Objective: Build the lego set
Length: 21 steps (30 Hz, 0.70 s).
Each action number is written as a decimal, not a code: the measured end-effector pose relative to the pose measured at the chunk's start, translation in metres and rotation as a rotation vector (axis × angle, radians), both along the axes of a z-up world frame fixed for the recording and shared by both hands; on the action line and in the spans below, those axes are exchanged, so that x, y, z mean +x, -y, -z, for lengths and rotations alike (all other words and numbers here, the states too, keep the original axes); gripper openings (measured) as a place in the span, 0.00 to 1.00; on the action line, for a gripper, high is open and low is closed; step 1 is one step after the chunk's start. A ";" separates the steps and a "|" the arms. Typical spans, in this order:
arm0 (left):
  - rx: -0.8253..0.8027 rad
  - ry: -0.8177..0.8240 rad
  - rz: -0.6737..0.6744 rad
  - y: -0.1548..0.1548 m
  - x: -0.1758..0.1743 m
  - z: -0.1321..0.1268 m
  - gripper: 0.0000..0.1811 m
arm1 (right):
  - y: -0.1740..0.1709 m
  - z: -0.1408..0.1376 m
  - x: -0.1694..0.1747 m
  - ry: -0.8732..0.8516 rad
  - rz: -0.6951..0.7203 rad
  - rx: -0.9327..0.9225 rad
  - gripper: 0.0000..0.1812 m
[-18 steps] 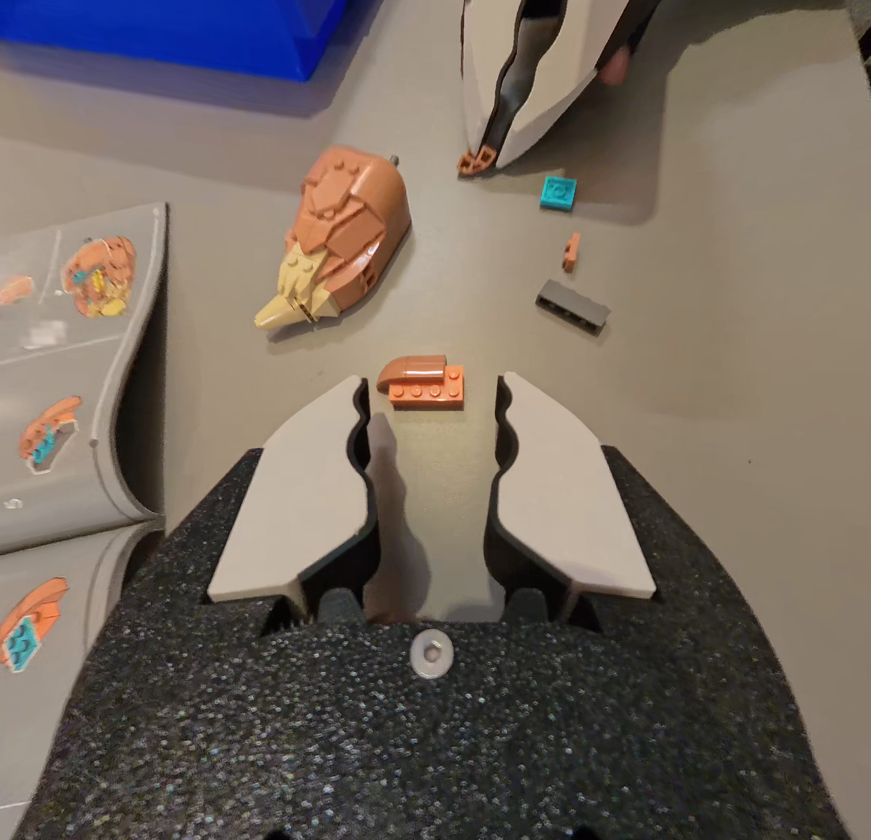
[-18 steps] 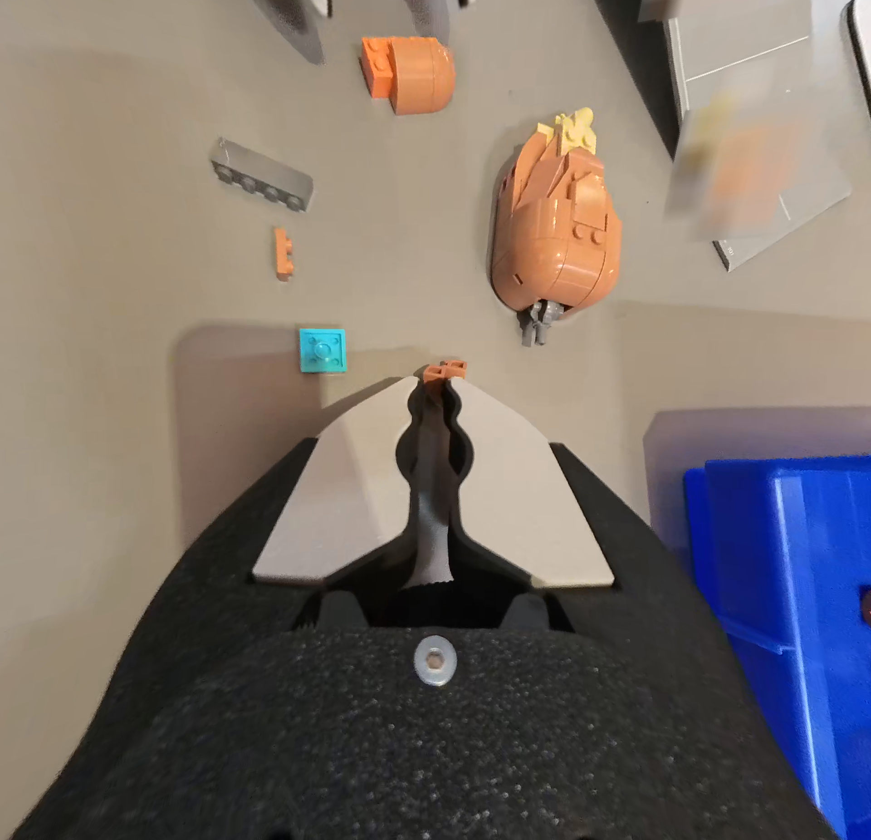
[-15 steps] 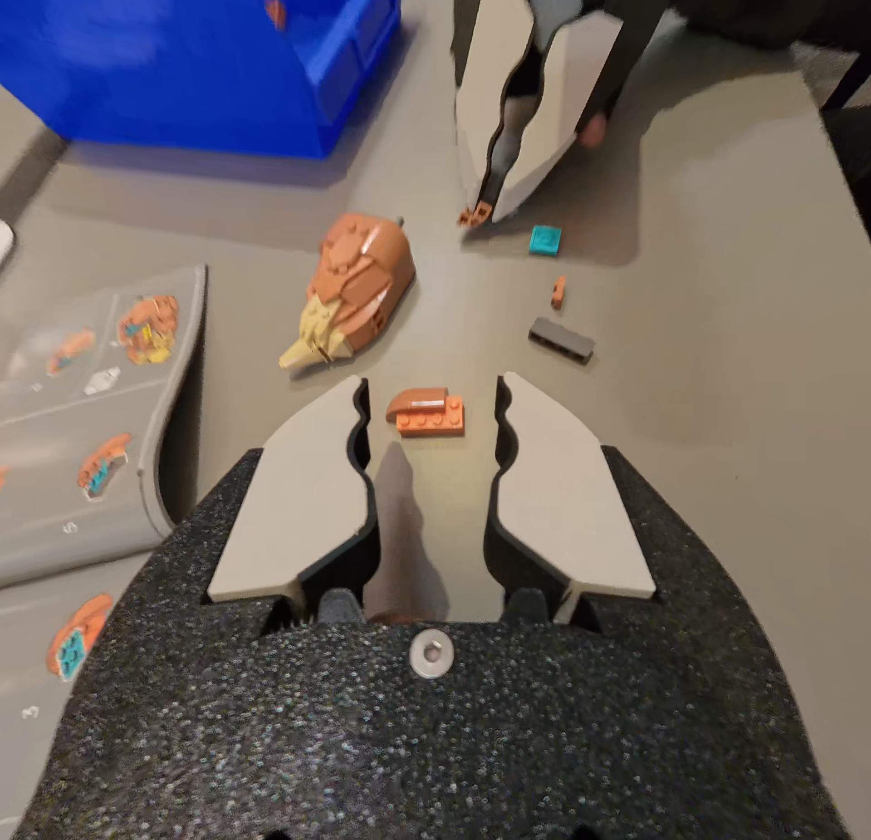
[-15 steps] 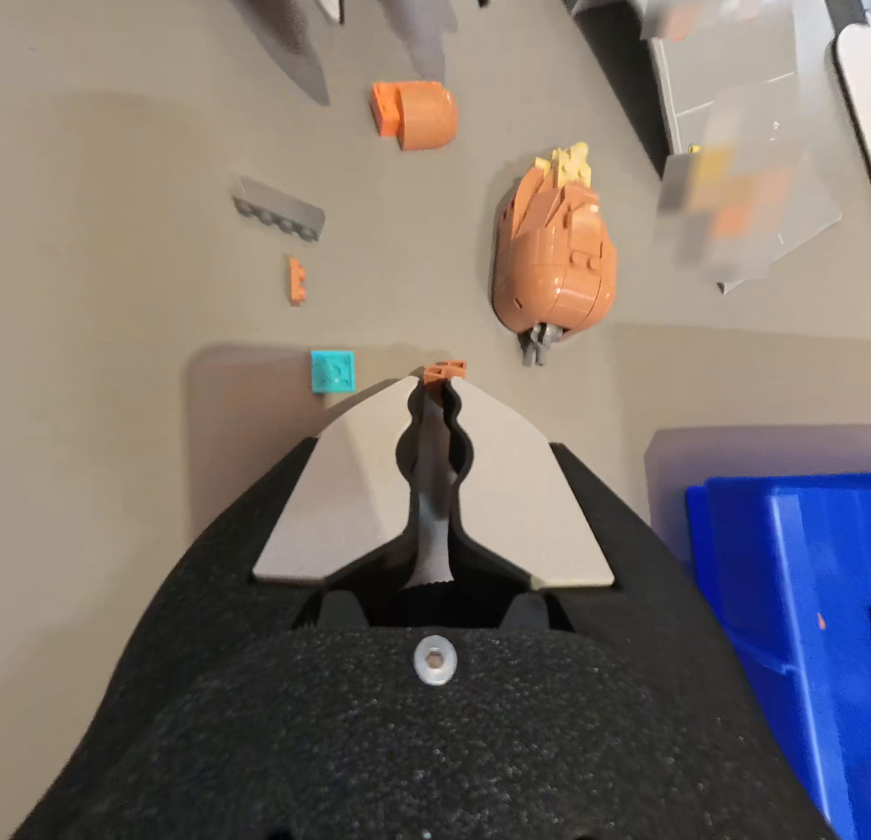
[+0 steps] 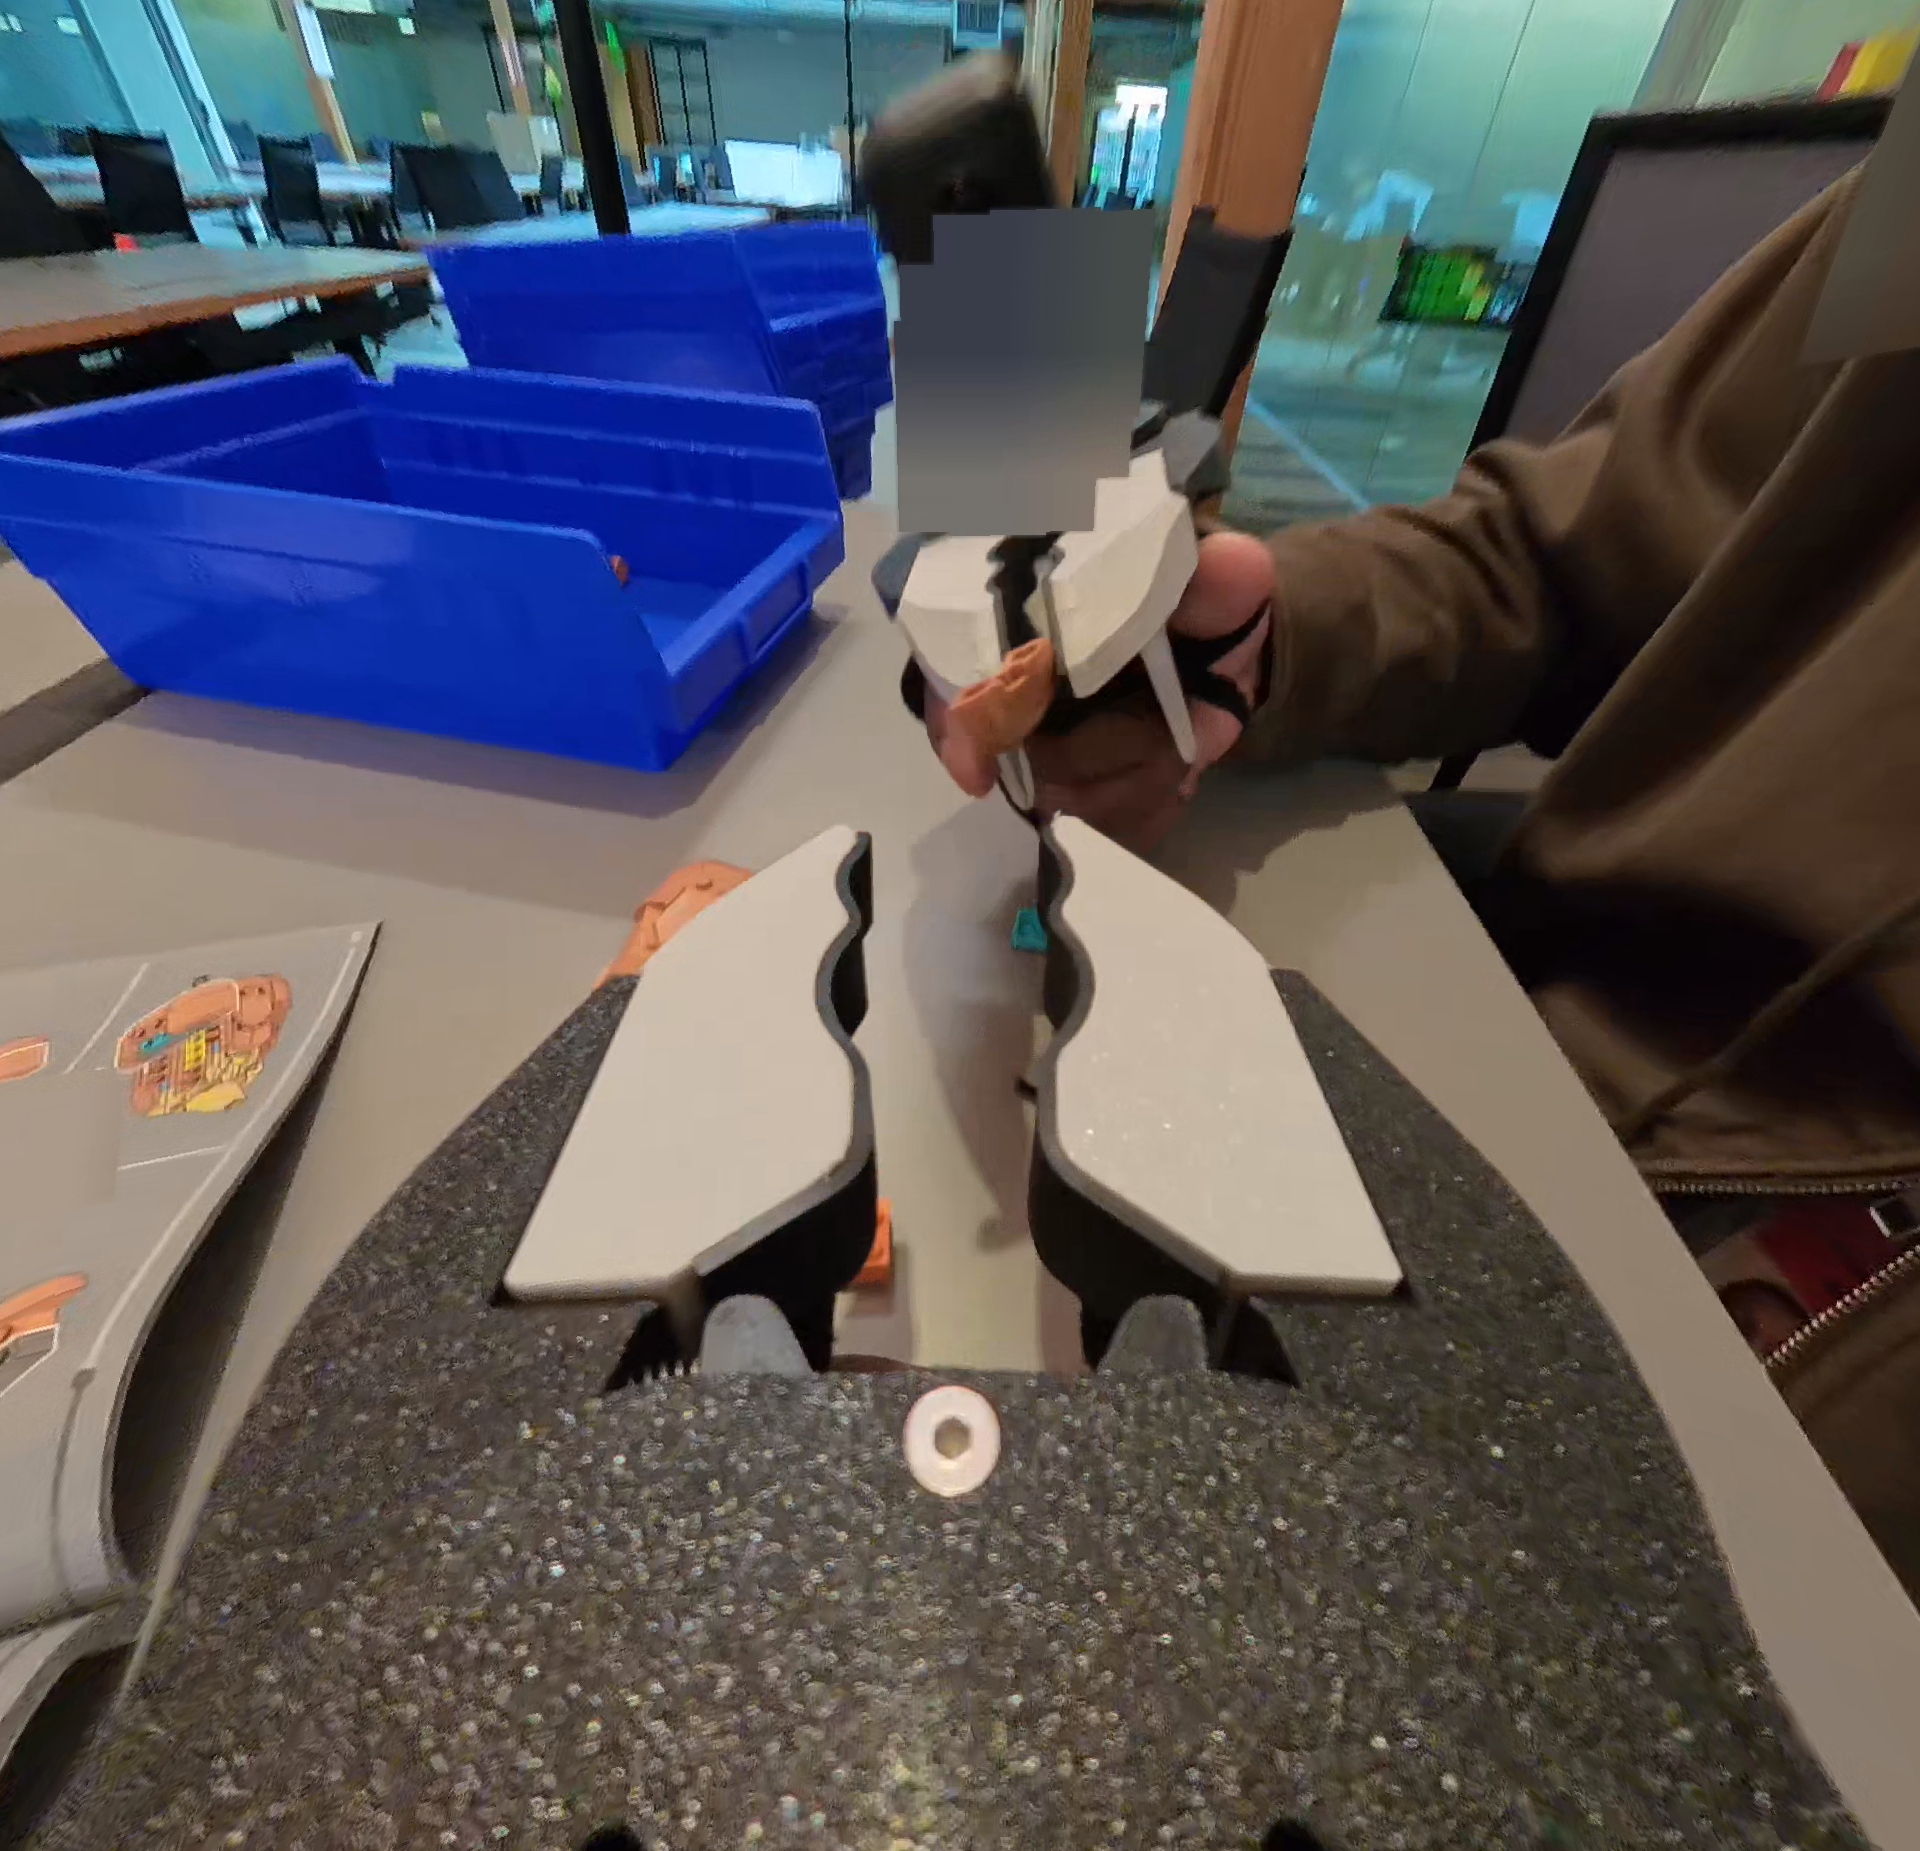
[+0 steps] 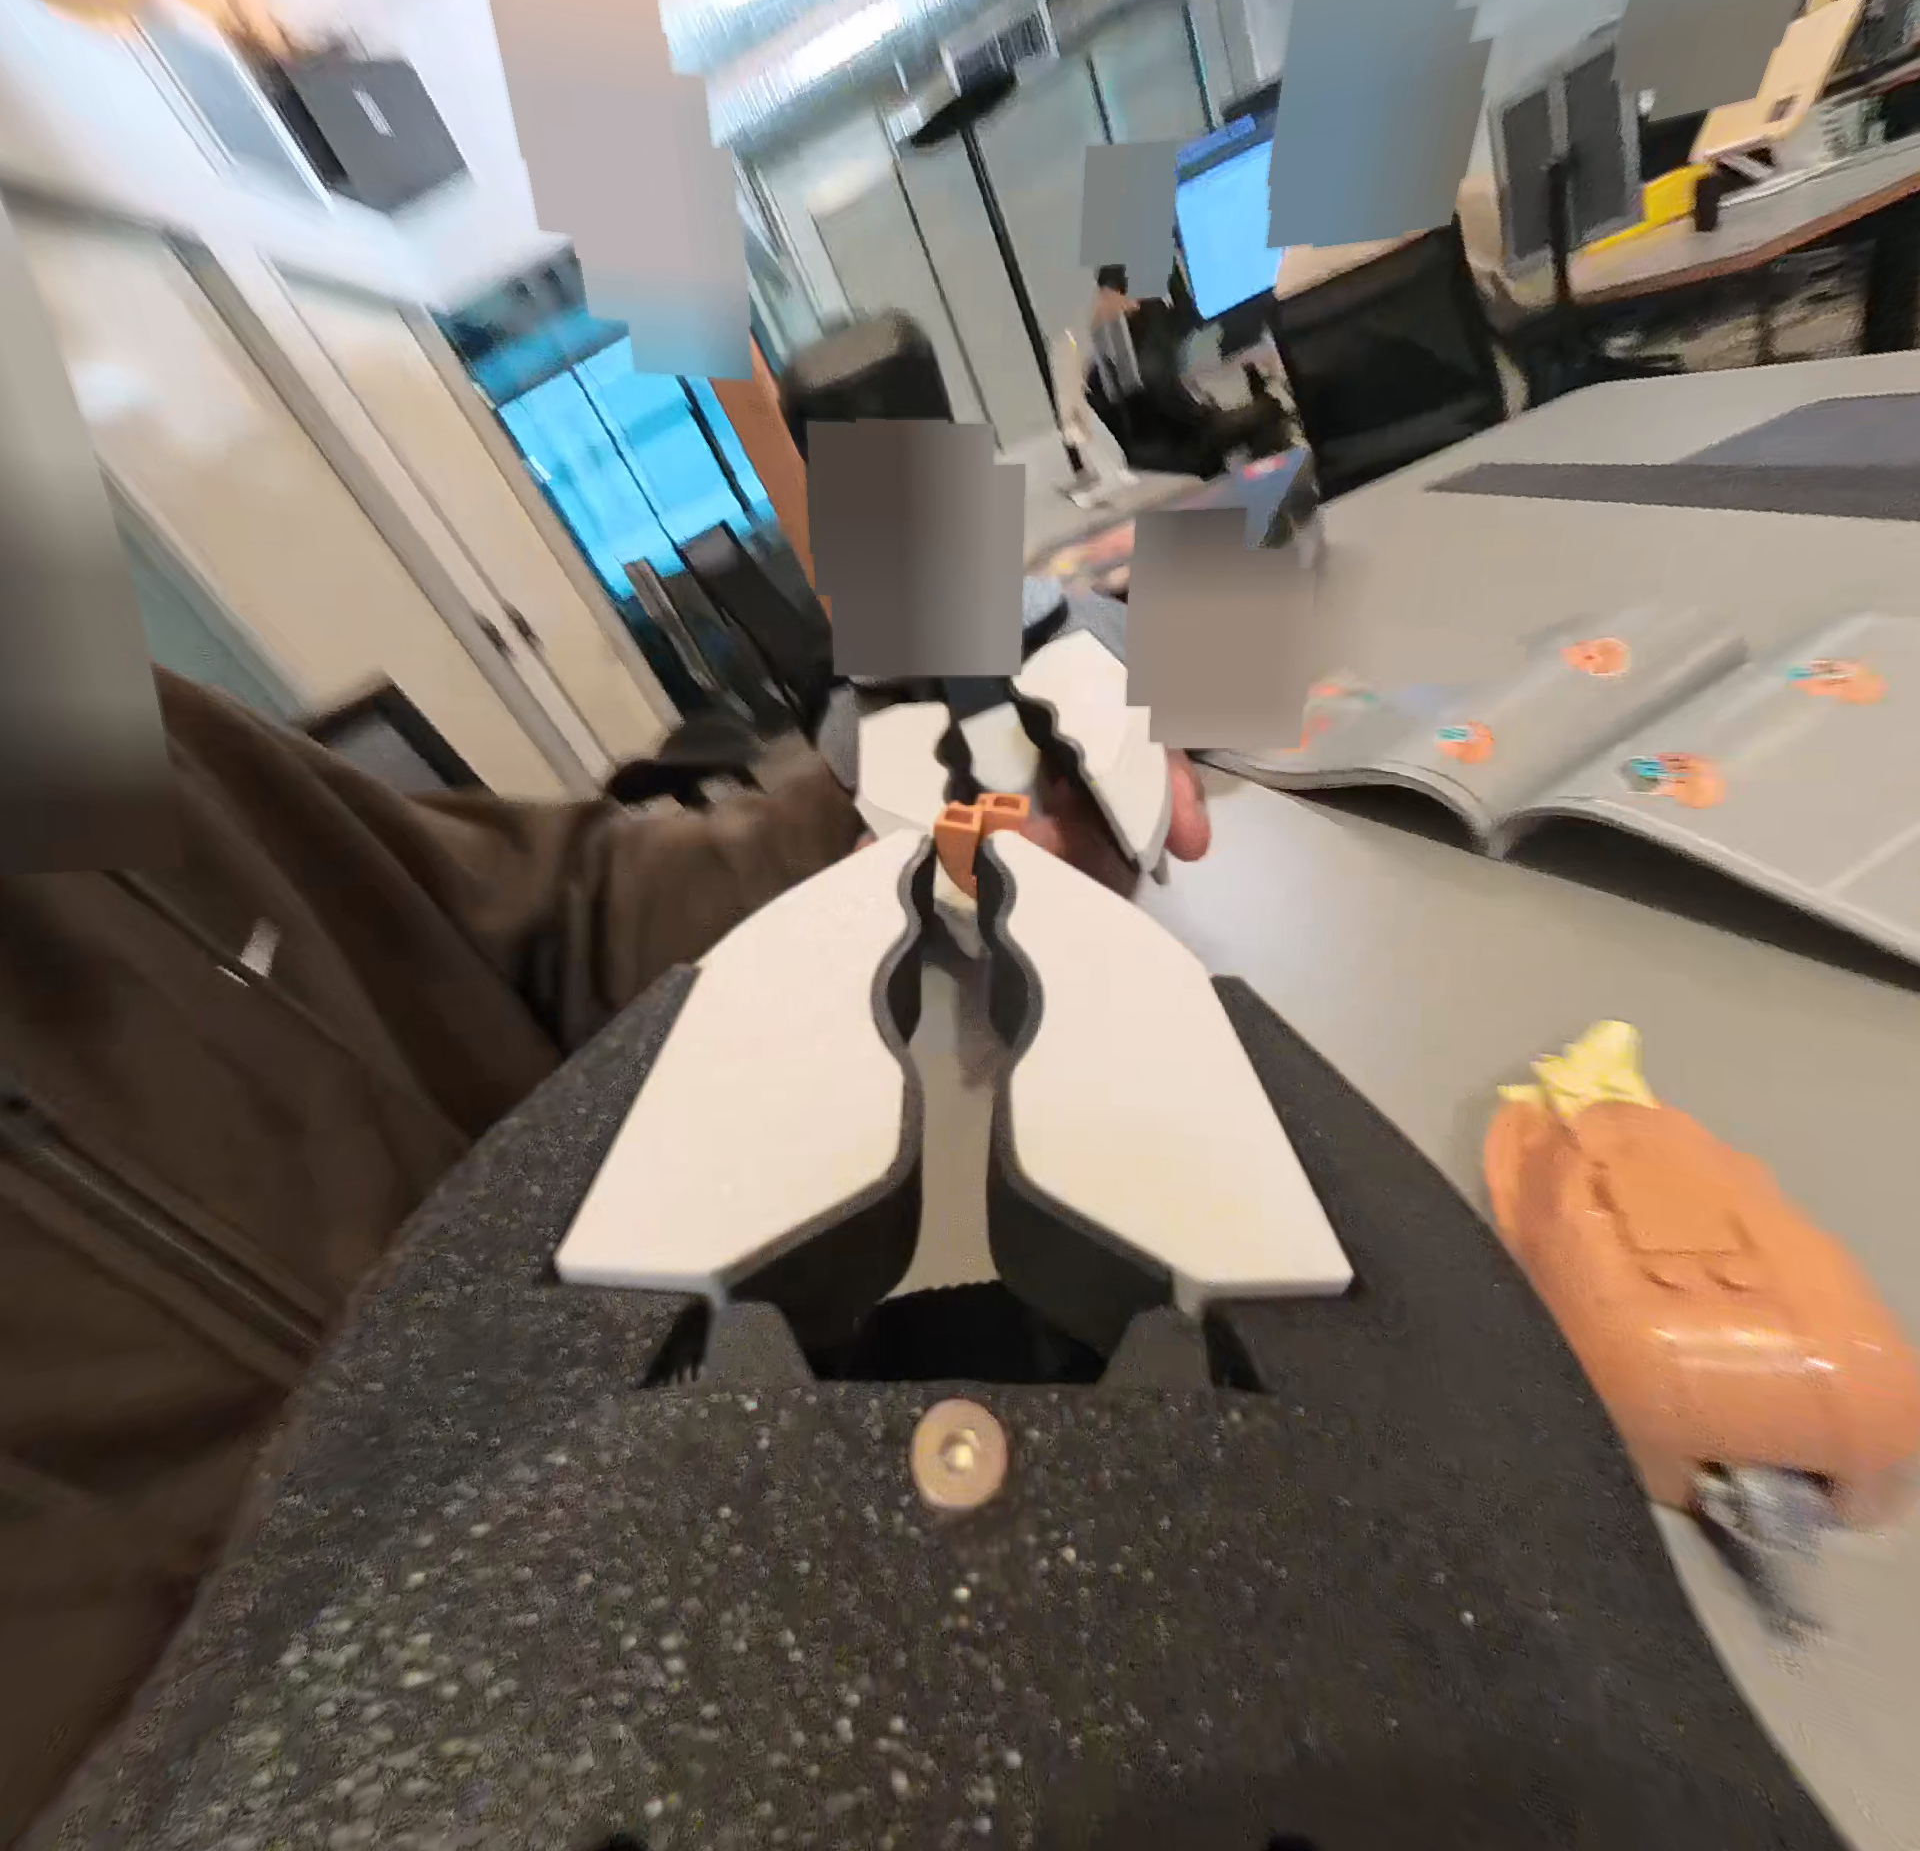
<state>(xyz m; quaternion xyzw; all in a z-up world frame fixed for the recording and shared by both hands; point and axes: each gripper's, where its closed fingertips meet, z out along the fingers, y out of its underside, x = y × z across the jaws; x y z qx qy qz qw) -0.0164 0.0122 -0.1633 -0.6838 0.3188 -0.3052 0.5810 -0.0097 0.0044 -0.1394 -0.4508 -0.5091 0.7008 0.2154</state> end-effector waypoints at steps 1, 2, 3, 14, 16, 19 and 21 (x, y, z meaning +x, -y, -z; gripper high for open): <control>0.019 0.024 0.000 0.000 0.000 -0.005 0.16 | -0.001 -0.003 -0.001 -0.013 -0.007 -0.070 0.04; 0.043 0.040 -0.003 0.000 0.001 -0.009 0.16 | -0.003 -0.004 -0.002 -0.018 -0.008 -0.127 0.04; 0.077 0.043 -0.018 -0.001 0.001 -0.012 0.16 | -0.004 -0.005 -0.003 -0.018 -0.010 -0.177 0.04; 0.377 -0.204 -0.299 -0.020 -0.002 -0.021 0.19 | -0.016 -0.012 -0.013 -0.064 0.022 -0.473 0.04; 0.370 -0.178 -0.319 -0.022 -0.003 -0.023 0.19 | -0.017 -0.013 -0.013 -0.074 0.032 -0.475 0.04; 0.342 -0.129 -0.334 -0.024 -0.005 -0.026 0.19 | -0.019 -0.011 -0.013 -0.076 0.053 -0.461 0.04; 0.336 -0.109 -0.343 -0.024 -0.005 -0.027 0.19 | -0.018 -0.010 -0.014 -0.074 0.055 -0.453 0.04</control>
